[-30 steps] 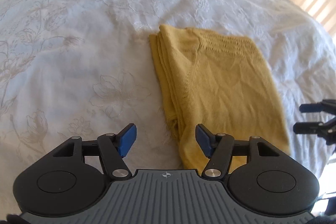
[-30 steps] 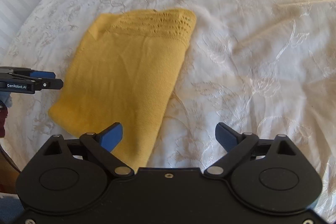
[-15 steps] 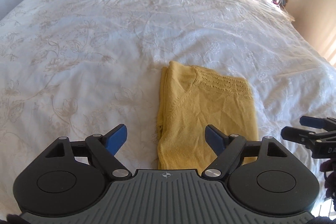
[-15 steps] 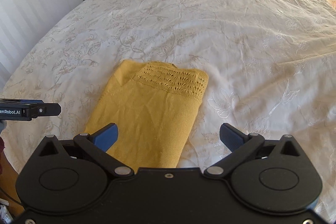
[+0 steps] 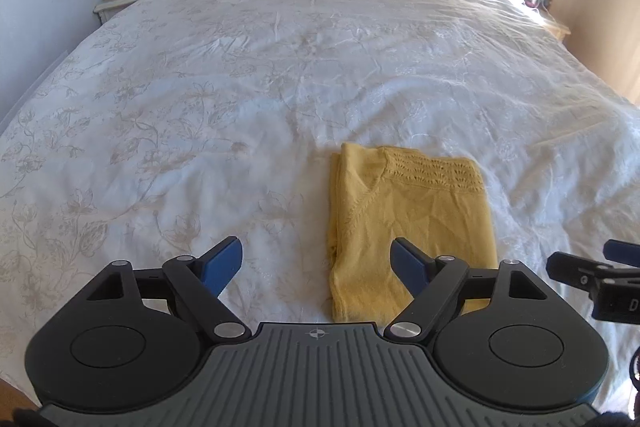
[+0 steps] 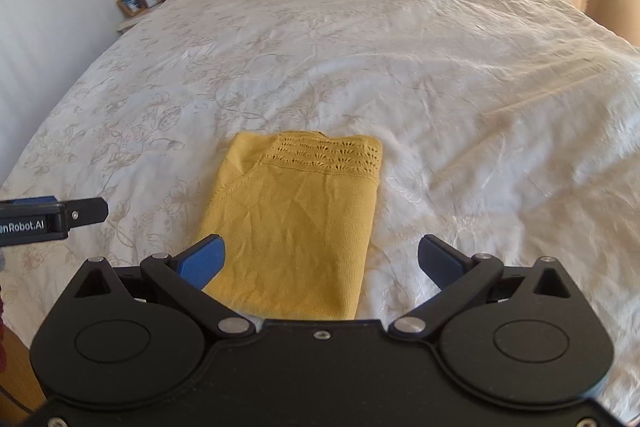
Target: Fold small clothes
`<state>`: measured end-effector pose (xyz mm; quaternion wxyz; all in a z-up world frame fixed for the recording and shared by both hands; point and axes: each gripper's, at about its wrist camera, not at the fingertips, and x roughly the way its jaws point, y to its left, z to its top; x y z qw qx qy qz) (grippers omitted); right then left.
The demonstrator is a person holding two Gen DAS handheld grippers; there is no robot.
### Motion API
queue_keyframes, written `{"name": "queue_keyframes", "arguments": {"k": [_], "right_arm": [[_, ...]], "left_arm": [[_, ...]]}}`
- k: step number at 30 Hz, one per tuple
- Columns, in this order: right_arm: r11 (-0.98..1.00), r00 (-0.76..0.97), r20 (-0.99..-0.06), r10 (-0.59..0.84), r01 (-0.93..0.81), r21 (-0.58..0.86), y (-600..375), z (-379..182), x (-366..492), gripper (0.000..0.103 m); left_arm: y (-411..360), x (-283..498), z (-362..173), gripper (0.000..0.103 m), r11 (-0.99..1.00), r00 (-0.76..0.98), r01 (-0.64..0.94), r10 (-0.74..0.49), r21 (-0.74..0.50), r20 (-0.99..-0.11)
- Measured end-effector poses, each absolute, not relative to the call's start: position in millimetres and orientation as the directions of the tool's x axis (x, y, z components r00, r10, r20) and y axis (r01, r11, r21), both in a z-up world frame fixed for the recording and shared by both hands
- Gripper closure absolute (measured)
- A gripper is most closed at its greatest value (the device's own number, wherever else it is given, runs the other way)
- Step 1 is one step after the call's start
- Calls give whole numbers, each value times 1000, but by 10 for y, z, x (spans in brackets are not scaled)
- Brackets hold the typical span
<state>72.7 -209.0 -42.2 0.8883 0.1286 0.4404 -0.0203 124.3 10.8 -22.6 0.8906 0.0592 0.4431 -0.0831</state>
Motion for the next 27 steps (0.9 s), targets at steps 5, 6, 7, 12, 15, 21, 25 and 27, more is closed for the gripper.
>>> {"name": "queue_keyframes", "arguments": {"k": [5, 6, 7, 12, 15, 21, 25, 27], "right_arm": [[944, 603, -796, 55, 228, 238, -2037, -291, 523, 1], [942, 602, -796, 52, 234, 239, -2016, -271, 477, 1], [943, 601, -798, 49, 236, 236, -2000, -257, 445, 1], [945, 600, -800, 14, 253, 206, -1875, -188, 221, 1], [954, 598, -802, -4, 242, 175, -1788, -173, 131, 1], [963, 592, -806, -29, 234, 136, -1645, -148, -9, 1], [963, 595, -804, -29, 233, 138, -1596, -142, -82, 1], [961, 594, -804, -28, 237, 142, -1585, -140, -103, 1]], "left_arm": [[186, 1026, -218, 22, 981, 563, 193, -100, 13, -820], [199, 987, -219, 22, 982, 556, 190, -100, 9, -825], [210, 950, -223, 22, 982, 549, 187, -99, 6, -830], [274, 784, -249, 22, 981, 501, 193, -93, 6, -861], [319, 698, -261, 22, 982, 479, 187, -83, 10, -874], [327, 555, -267, 22, 979, 471, 201, -69, 31, -879], [274, 487, -249, 22, 974, 479, 221, -72, 41, -875], [255, 466, -237, 22, 973, 485, 228, -72, 46, -872]]}}
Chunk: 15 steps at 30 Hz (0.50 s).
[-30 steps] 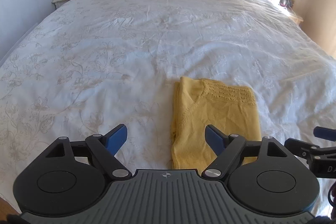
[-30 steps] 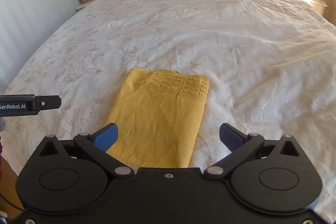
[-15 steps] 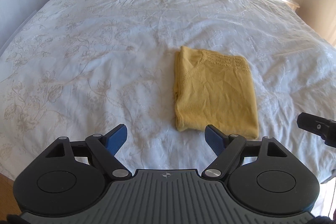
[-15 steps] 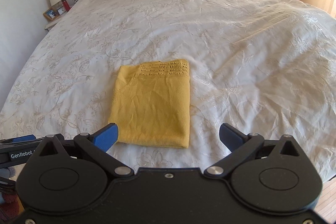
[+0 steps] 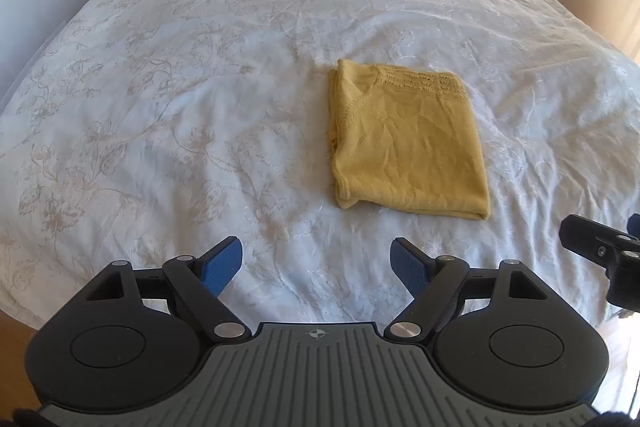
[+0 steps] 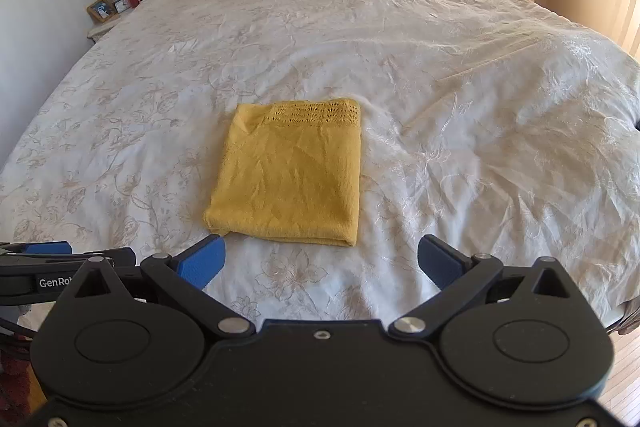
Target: Fold small clothes
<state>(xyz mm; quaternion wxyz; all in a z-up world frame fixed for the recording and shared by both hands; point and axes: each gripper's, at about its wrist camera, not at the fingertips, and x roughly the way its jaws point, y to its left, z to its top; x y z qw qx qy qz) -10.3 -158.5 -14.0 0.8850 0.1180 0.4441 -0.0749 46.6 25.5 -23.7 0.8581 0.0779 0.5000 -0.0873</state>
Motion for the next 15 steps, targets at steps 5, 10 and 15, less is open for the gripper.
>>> {"name": "queue_keyframes", "arguments": {"k": [5, 10, 15], "right_arm": [[957, 596, -802, -45, 257, 137, -1580, -126, -148, 1], [951, 593, -803, -55, 278, 139, -1619, -117, -171, 1], [950, 591, -805, -57, 280, 138, -1624, -113, -166, 1]], "left_arm": [[246, 446, -223, 22, 971, 490, 232, -73, 49, -869], [258, 436, -215, 22, 971, 495, 231, -66, 57, -866], [274, 459, -213, 22, 972, 494, 228, -65, 58, -867]]}}
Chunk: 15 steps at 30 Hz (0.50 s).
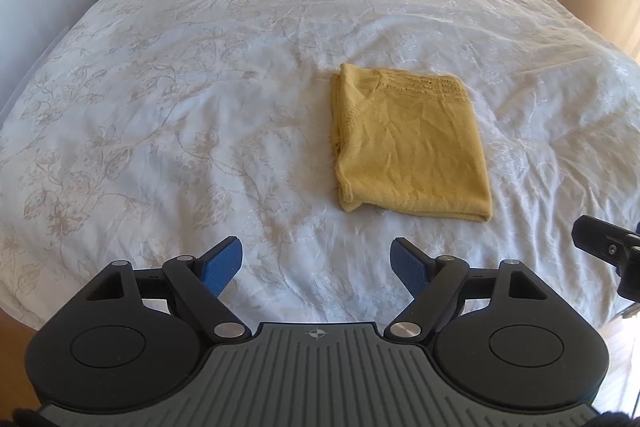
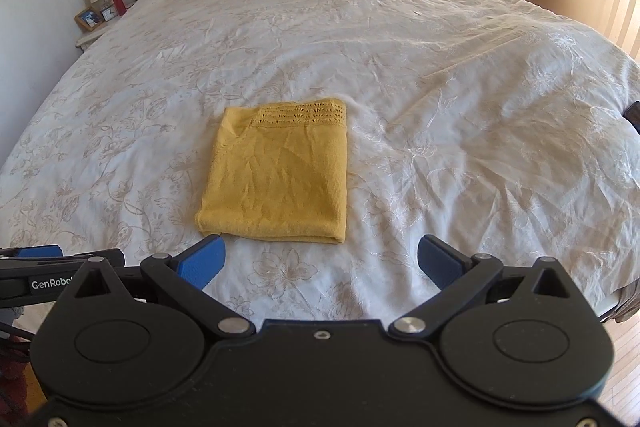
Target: Fold small clothes
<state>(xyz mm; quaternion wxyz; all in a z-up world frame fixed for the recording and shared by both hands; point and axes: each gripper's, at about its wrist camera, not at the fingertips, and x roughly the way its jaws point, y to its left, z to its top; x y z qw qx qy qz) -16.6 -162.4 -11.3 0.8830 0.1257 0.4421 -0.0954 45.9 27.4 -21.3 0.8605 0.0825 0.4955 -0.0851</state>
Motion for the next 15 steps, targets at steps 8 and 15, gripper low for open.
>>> {"name": "queue_keyframes", "arguments": {"k": [8, 15], "right_arm": [[952, 589, -806, -51, 273, 140, -1590, -119, -128, 1], [951, 582, -812, -43, 273, 145, -1560, -123, -79, 1]], "left_arm": [[294, 495, -222, 22, 972, 490, 230, -68, 54, -869], [309, 519, -246, 22, 974, 482, 221, -64, 50, -874]]}}
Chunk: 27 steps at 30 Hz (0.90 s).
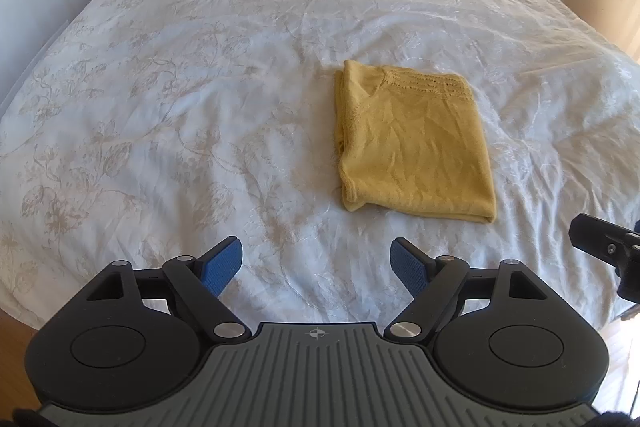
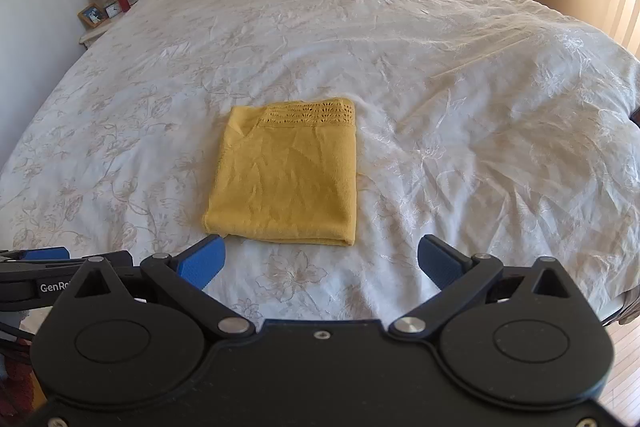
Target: Fold small clothes
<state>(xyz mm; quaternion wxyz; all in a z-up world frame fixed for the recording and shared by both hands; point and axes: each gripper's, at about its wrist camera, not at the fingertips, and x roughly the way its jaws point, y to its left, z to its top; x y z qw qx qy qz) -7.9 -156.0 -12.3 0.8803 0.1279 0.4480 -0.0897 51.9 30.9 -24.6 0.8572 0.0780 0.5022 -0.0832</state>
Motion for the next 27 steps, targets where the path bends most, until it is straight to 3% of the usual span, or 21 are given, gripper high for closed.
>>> {"name": "queue_keyframes", "arguments": {"k": [27], "right_arm": [[941, 555, -831, -18, 290, 174, -1589, -192, -4, 1]], "left_arm": [[242, 594, -350, 22, 971, 444, 236, -68, 44, -894]]}}
